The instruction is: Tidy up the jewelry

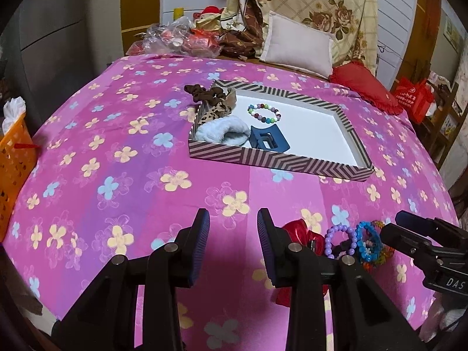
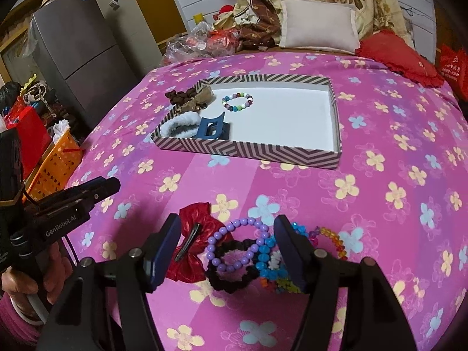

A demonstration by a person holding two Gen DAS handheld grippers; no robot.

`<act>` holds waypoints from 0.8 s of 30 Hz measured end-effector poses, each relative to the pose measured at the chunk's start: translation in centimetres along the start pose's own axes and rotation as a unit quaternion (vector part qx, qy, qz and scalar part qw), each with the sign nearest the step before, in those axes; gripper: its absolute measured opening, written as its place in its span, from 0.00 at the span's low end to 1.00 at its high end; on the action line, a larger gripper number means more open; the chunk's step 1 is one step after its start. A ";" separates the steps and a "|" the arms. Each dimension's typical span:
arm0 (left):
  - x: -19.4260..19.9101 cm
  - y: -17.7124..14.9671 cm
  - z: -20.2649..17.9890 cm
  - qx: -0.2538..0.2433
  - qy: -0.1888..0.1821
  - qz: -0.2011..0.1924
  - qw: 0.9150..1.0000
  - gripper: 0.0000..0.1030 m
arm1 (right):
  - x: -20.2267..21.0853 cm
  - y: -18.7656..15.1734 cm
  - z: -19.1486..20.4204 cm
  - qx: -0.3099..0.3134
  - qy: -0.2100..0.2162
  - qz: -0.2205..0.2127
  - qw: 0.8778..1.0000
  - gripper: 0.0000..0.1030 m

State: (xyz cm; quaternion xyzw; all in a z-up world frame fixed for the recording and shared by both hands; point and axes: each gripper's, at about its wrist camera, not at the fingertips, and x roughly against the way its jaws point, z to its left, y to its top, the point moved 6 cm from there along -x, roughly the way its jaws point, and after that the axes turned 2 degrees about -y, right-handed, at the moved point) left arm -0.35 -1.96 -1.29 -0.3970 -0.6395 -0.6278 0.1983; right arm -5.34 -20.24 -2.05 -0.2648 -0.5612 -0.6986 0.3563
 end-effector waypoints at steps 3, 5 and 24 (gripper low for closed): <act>0.1 -0.2 -0.3 -0.003 0.003 -0.002 1.000 0.35 | 0.1 -0.3 -0.1 0.000 -0.002 0.000 1.000 0.67; 0.2 -0.3 -0.4 -0.005 0.005 -0.002 1.000 0.35 | 0.1 -0.5 -0.1 0.001 -0.005 0.001 1.000 0.67; -0.2 -2.0 -1.5 -0.009 0.001 0.016 1.000 0.35 | 0.6 -1.6 -1.3 0.002 -0.021 0.004 1.000 0.67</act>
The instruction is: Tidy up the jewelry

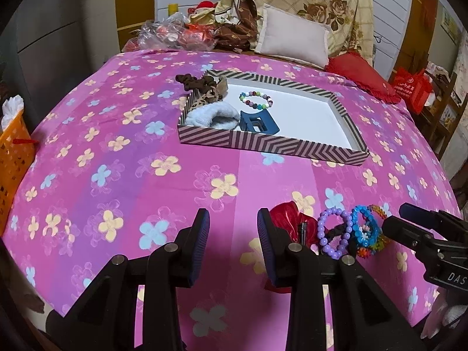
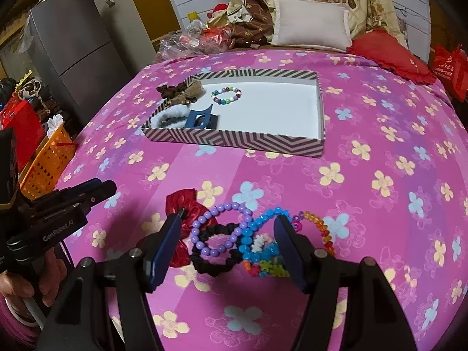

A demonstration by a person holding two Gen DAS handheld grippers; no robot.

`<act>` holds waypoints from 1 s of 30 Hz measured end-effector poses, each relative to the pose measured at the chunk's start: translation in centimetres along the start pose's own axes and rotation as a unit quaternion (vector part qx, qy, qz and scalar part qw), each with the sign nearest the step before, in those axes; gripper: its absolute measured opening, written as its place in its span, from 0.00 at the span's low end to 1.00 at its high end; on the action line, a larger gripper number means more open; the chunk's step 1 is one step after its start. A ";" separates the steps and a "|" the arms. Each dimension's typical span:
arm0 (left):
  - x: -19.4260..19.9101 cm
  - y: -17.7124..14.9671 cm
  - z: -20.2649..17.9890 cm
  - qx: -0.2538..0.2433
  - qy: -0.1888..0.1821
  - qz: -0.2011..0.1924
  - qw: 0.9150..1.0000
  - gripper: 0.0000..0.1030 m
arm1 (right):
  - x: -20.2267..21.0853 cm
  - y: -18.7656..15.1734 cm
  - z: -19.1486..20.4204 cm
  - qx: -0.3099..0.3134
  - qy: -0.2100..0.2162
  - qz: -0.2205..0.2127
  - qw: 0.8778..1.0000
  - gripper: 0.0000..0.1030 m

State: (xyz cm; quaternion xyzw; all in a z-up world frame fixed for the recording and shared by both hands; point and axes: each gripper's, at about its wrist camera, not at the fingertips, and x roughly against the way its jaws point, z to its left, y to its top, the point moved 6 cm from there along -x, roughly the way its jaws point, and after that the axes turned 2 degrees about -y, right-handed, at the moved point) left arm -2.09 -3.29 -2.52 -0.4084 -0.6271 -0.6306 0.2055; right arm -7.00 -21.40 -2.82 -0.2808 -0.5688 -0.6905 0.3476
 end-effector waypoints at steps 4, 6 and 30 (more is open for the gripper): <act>-0.1 -0.4 0.0 0.005 -0.008 0.008 1.000 0.35 | 0.0 -0.5 -0.5 -0.001 -0.004 0.003 1.000 0.67; -0.3 -0.7 0.0 0.013 -0.020 0.016 1.000 0.35 | 0.0 -0.7 -0.8 -0.002 -0.008 0.005 1.000 0.67; -4.0 -4.8 -4.9 -0.021 -0.092 0.095 0.991 0.37 | 1.9 -1.6 -8.3 -0.056 -0.026 -0.013 0.998 0.57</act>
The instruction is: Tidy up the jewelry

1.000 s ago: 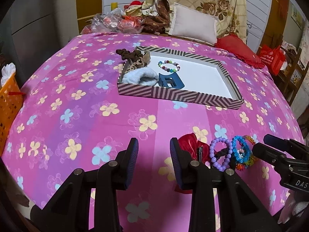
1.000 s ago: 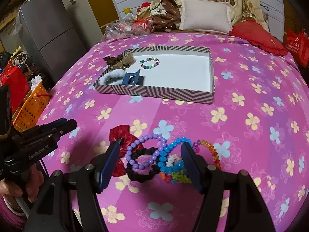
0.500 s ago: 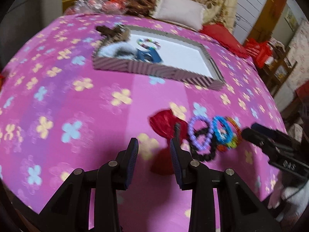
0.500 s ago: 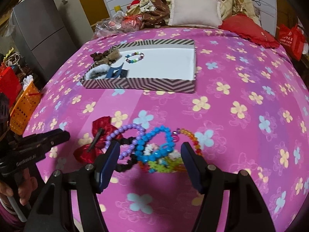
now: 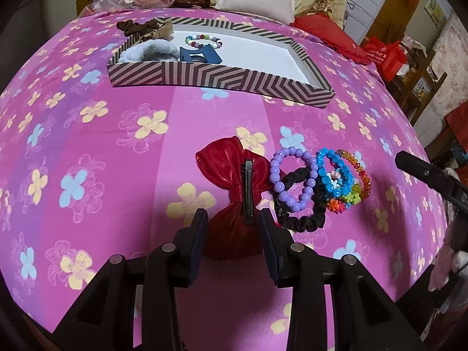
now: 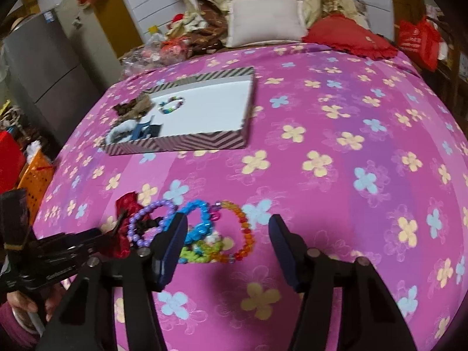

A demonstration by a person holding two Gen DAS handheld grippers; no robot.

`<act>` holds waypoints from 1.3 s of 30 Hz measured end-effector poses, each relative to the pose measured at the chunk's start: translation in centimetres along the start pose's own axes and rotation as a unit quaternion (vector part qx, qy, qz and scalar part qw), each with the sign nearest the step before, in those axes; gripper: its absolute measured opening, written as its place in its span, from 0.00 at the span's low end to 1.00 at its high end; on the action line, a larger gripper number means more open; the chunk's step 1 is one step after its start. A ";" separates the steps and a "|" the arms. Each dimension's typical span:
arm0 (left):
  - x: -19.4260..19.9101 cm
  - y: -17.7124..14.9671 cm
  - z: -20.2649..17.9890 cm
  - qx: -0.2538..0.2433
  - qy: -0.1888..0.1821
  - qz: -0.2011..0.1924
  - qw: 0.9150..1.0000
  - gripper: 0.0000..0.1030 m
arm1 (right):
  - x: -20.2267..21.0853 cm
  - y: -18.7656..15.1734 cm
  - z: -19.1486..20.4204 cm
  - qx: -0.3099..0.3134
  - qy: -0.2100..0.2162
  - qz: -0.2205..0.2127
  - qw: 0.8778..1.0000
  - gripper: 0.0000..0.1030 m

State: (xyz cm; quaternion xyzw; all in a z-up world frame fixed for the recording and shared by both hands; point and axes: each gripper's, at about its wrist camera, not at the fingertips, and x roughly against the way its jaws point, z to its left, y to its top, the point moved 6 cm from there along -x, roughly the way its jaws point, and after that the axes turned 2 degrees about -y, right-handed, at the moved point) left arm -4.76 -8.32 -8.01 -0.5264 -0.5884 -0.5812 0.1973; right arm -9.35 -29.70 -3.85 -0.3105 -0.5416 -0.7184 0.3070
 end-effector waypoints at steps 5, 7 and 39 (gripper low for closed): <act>-0.8 0.0 -0.2 -0.008 0.012 0.004 1.000 0.38 | -2.3 -0.8 2.8 0.045 0.013 0.023 0.999 0.44; -0.9 0.0 -0.1 -0.009 0.017 0.002 1.000 0.38 | -3.6 -1.0 3.0 0.048 0.006 0.034 0.998 0.37; 2.5 3.2 1.1 0.003 0.003 -0.075 0.997 0.15 | -1.3 2.4 6.7 0.102 0.027 -0.011 0.994 0.08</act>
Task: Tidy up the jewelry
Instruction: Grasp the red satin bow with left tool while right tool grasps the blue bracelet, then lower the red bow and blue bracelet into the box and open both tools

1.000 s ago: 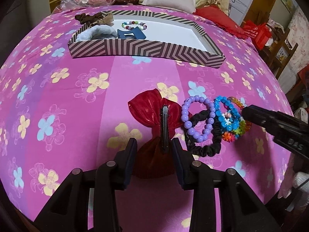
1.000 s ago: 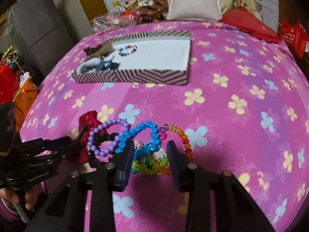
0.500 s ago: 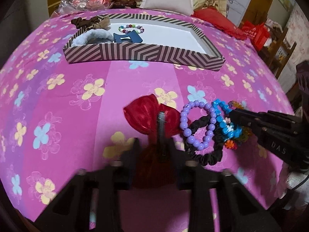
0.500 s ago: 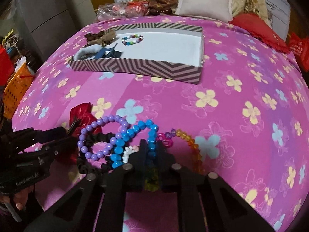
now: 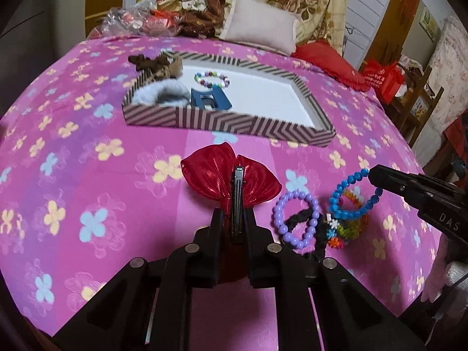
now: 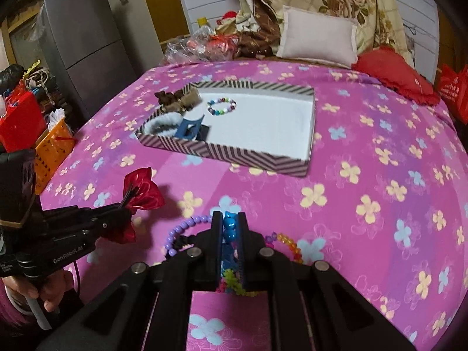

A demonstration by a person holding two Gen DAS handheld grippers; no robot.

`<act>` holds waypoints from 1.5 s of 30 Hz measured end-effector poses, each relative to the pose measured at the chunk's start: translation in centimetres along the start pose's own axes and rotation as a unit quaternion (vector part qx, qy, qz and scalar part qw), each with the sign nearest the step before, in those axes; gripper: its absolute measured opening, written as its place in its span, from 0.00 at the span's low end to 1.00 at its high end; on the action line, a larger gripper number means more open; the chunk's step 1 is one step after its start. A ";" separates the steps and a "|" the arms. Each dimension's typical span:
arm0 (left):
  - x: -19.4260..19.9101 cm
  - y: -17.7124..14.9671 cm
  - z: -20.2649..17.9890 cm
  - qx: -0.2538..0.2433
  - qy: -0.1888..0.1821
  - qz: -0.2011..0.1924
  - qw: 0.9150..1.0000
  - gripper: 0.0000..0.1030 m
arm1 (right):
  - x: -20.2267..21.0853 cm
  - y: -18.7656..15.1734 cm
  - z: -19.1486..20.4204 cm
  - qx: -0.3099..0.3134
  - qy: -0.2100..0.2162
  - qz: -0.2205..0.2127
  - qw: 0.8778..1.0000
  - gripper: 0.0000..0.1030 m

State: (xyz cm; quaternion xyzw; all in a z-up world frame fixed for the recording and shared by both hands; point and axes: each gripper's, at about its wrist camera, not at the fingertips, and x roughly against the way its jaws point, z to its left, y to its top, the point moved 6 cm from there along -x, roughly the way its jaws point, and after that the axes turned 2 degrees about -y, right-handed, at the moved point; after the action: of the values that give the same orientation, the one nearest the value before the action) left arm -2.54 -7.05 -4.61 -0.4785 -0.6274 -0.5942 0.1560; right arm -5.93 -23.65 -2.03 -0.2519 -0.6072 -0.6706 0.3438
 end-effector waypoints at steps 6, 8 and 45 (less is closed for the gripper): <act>0.8 1.3 0.7 0.004 0.008 -0.016 1.000 0.15 | 0.9 1.8 1.0 0.022 0.001 -0.012 1.000 0.08; 0.8 1.8 0.9 0.005 0.010 -0.018 1.000 0.15 | 1.0 2.6 1.1 0.027 -0.001 -0.016 1.000 0.08; -9.7 16.0 0.9 0.032 -0.005 0.017 0.999 0.15 | -17.8 18.6 -3.8 0.015 0.002 0.042 0.999 0.08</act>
State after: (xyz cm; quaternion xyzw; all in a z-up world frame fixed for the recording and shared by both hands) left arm 15.16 -12.93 -2.68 -0.4867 -0.6390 -0.5684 0.1784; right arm 20.02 -25.17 -4.07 -0.2705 -0.6053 -0.6467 0.3772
